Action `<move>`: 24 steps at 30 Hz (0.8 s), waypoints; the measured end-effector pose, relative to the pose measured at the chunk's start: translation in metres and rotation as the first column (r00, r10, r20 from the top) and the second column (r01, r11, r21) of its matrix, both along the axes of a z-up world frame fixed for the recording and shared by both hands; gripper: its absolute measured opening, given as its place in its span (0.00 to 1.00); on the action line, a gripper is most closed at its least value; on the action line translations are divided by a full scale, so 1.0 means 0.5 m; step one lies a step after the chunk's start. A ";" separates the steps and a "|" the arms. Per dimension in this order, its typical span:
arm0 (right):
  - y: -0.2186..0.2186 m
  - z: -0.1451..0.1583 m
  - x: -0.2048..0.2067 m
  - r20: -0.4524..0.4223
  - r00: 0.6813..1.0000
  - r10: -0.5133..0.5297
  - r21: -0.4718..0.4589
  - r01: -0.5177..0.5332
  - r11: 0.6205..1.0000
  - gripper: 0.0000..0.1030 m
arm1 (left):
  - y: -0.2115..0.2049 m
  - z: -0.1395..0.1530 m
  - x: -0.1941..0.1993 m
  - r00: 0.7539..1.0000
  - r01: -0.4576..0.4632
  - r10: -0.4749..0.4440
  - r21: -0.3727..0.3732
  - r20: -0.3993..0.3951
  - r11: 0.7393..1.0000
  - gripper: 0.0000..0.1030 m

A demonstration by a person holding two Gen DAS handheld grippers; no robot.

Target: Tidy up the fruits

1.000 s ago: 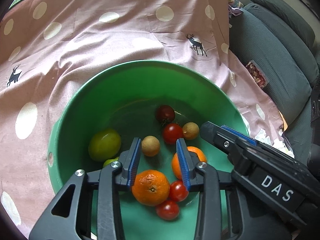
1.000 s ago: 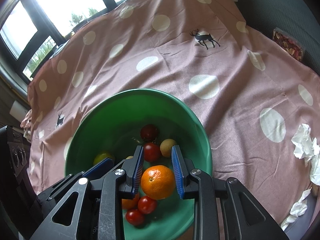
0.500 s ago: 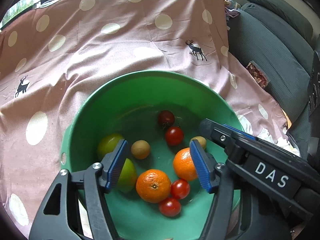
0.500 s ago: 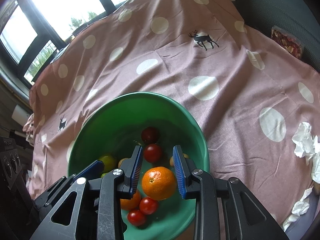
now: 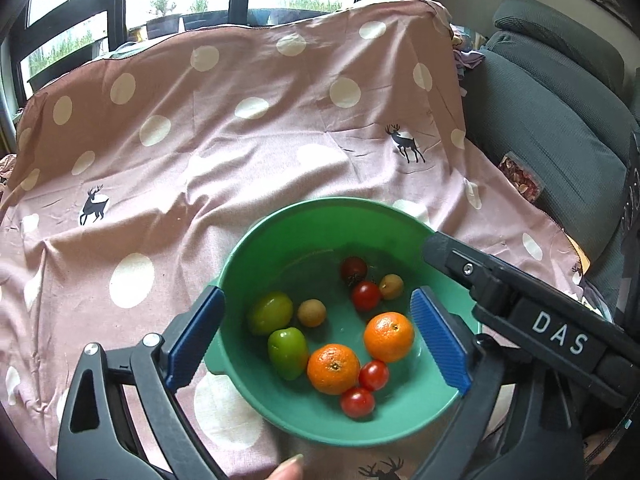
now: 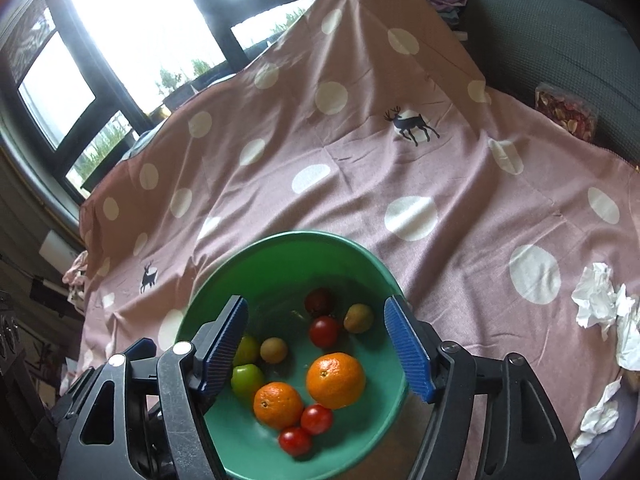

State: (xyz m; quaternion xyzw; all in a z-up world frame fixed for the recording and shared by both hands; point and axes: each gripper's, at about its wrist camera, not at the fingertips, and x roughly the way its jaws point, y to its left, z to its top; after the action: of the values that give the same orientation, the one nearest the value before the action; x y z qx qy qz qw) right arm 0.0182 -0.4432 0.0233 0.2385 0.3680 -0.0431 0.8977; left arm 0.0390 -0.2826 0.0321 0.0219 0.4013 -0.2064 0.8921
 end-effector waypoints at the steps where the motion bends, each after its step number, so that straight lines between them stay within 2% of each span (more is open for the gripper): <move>1: -0.001 0.006 -0.005 0.009 1.000 -0.004 -0.003 0.004 1.000 0.70 | 0.003 0.005 -0.004 1.000 -0.010 0.010 0.008 0.013 1.000 1.00; 4: -0.002 0.019 -0.016 0.031 0.999 -0.011 -0.007 0.011 1.000 0.70 | 0.010 0.021 -0.017 0.998 -0.031 0.031 0.015 0.054 0.999 1.00; 11: -0.004 0.026 -0.024 0.031 0.999 -0.030 -0.032 0.031 0.999 0.71 | 0.025 0.030 -0.021 0.998 -0.052 0.051 0.005 0.048 0.999 0.99; 20: 0.007 0.017 -0.016 0.000 1.000 -0.014 -0.040 0.014 0.999 0.71 | 0.034 0.011 -0.016 0.998 -0.066 0.065 -0.018 -0.019 0.998 0.99; 24: 0.012 0.015 -0.012 -0.007 1.000 -0.005 -0.043 0.005 0.999 0.71 | 0.034 0.009 -0.015 0.997 -0.075 0.074 -0.013 -0.026 0.997 0.99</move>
State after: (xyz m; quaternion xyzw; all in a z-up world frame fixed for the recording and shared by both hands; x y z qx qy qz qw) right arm 0.0120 -0.4370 0.0310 0.2200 0.3695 -0.0542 0.9012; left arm 0.0313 -0.2656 0.0365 -0.0020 0.4116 -0.1761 0.8942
